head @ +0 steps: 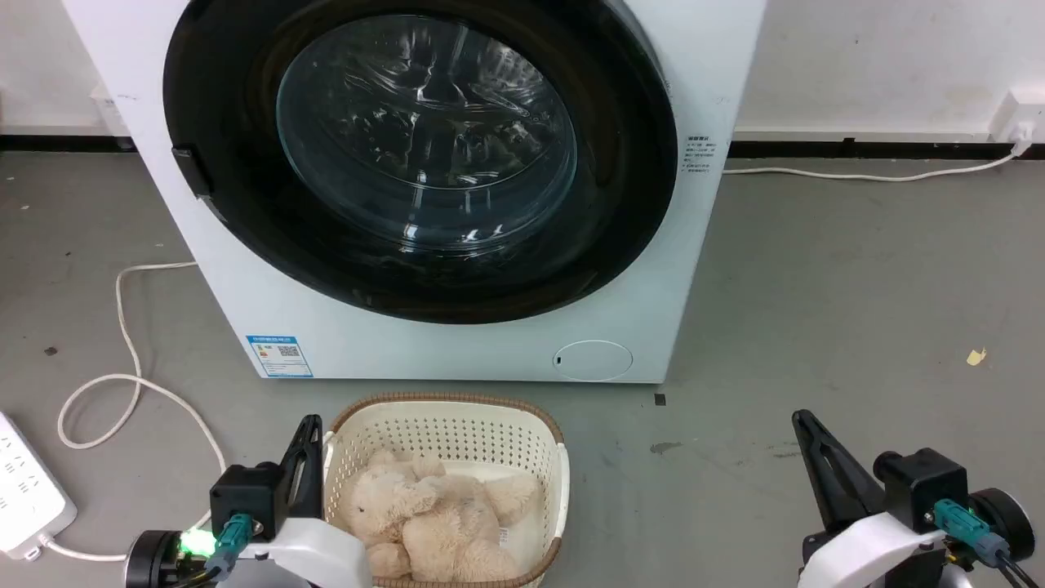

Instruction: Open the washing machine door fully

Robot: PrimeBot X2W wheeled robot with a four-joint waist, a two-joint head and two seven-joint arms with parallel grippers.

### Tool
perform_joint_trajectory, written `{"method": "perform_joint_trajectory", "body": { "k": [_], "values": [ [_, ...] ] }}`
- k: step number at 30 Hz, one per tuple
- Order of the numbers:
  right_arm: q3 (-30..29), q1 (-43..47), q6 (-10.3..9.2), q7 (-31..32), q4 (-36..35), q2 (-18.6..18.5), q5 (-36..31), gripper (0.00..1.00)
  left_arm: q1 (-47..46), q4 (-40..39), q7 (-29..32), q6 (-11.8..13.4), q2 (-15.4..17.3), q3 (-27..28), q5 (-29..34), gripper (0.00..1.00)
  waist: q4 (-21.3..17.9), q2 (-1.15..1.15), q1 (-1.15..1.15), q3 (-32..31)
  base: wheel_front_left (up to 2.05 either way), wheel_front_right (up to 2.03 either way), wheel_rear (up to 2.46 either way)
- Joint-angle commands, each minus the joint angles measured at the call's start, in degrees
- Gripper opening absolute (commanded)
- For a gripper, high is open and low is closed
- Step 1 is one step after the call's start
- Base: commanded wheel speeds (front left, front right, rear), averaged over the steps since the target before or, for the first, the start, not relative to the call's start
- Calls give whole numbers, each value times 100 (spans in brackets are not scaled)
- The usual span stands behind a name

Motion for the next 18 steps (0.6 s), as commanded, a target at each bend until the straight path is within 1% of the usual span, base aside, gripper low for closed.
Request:
{"method": "perform_joint_trajectory", "body": {
  "k": [1,18],
  "values": [
    [-3,-66,-10,6,-16,30,-42,0,-88,-21,2,-25,3,6,18,0,0,0,0,0,0,0,0],
    [-3,-66,-10,6,-16,30,-42,0,-88,-21,2,-25,3,6,18,0,0,0,0,0,0,0,0]
  ]
}}
